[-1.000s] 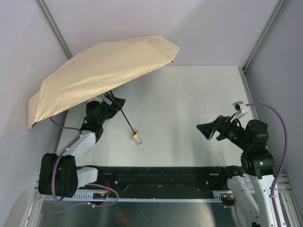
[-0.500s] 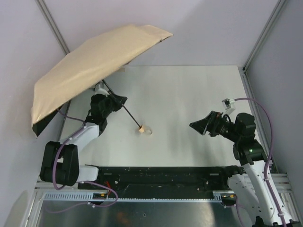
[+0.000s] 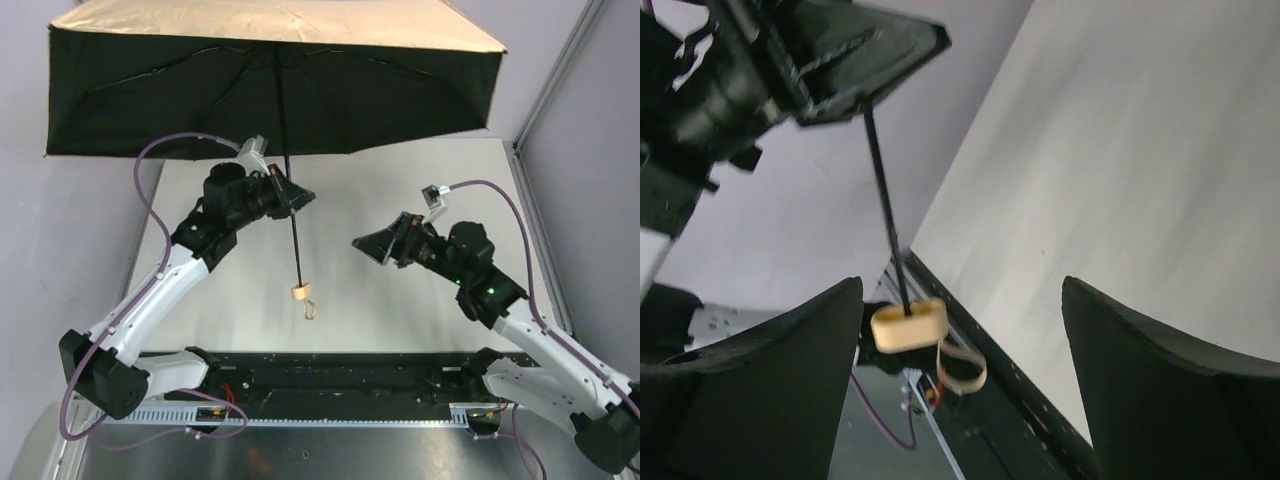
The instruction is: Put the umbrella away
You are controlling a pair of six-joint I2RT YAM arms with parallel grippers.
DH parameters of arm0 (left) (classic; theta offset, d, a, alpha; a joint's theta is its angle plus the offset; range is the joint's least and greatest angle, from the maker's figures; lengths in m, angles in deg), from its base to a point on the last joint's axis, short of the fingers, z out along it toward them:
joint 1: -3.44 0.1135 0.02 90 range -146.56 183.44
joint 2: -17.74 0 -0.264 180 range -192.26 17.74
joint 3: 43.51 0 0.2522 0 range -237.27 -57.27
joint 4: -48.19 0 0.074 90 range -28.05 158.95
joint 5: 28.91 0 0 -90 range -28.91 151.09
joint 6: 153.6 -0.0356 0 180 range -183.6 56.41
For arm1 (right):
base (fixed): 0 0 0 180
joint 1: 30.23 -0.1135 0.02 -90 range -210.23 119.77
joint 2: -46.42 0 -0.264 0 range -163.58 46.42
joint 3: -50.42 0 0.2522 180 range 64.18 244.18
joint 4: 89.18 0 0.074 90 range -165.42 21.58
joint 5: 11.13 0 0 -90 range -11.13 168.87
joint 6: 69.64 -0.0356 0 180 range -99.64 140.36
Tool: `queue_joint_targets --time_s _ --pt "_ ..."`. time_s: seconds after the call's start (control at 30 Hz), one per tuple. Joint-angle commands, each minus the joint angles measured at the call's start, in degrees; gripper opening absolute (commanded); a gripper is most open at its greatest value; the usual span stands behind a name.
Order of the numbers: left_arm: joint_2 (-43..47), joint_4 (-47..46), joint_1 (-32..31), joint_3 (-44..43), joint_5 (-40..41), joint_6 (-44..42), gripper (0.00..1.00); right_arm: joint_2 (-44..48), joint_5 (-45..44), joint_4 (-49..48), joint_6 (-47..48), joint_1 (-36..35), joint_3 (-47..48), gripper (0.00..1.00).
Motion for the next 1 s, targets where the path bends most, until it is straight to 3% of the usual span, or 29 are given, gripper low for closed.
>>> queue_joint_targets --time_s 0.0,0.33,0.83,0.97 --pt "1.3 1.8 -1.9 -2.5 -2.8 -4.8 0.0 -6.0 -12.2 -13.1 -7.0 -3.5 5.7 0.83" --pt "-0.7 1.1 -4.1 3.4 -8.8 -8.3 0.0 -21.9 -31.8 -22.1 -7.5 -12.5 15.1 0.78" --pt "-1.7 2.0 -3.1 4.7 -6.8 -5.8 0.0 -45.4 -44.2 -2.3 1.5 -12.7 45.1 0.65" --pt "-1.9 2.1 -2.3 4.5 -7.4 -5.7 0.0 -51.0 -42.7 6.1 2.8 -11.5 54.5 0.61"
